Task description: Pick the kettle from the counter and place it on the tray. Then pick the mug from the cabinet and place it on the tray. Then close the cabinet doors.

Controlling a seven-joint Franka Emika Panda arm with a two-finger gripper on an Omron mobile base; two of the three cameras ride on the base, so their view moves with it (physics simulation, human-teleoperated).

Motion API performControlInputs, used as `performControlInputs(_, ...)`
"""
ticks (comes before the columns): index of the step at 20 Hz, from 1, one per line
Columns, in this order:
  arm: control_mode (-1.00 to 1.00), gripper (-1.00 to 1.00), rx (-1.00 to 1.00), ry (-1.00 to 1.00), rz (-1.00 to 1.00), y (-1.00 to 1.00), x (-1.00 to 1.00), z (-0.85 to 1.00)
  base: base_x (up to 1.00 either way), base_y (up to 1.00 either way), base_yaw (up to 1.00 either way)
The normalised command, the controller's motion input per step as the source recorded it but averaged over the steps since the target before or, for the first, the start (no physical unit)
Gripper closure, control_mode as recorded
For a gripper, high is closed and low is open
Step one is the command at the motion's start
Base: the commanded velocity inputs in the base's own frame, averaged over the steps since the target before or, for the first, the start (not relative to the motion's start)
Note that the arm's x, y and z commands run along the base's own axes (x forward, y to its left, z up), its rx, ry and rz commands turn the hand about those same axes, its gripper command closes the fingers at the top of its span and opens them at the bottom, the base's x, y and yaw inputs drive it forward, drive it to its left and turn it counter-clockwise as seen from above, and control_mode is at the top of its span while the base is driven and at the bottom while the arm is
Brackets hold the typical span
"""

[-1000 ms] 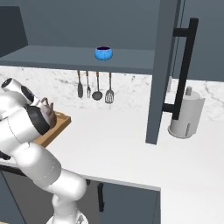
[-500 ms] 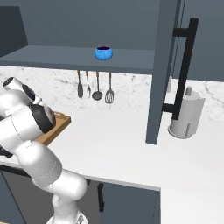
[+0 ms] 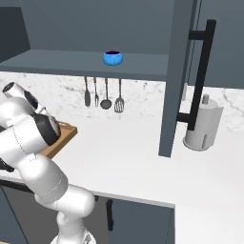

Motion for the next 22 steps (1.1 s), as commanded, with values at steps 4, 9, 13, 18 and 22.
performControlInputs(4,-1.00,-1.00,0.09,0.00,0.11,0.00,-0.02,0.13,0.00,0.00,0.00)
performControlInputs(9,-1.00,-1.00,0.07,-0.06,0.19,0.00,-0.15,0.11,0.00,0.00,0.00)
performControlInputs(13,-1.00,-1.00,0.04,-0.10,0.21,-0.07,-0.42,0.08,0.00,0.00,0.00)
performControlInputs(18,-1.00,-1.00,0.01,-0.10,0.16,-0.32,-0.59,0.21,0.00,0.00,0.00)
performControlInputs(22,-1.00,-1.00,0.03,-0.10,0.09,-0.42,-0.58,0.36,0.00,0.00,0.00)
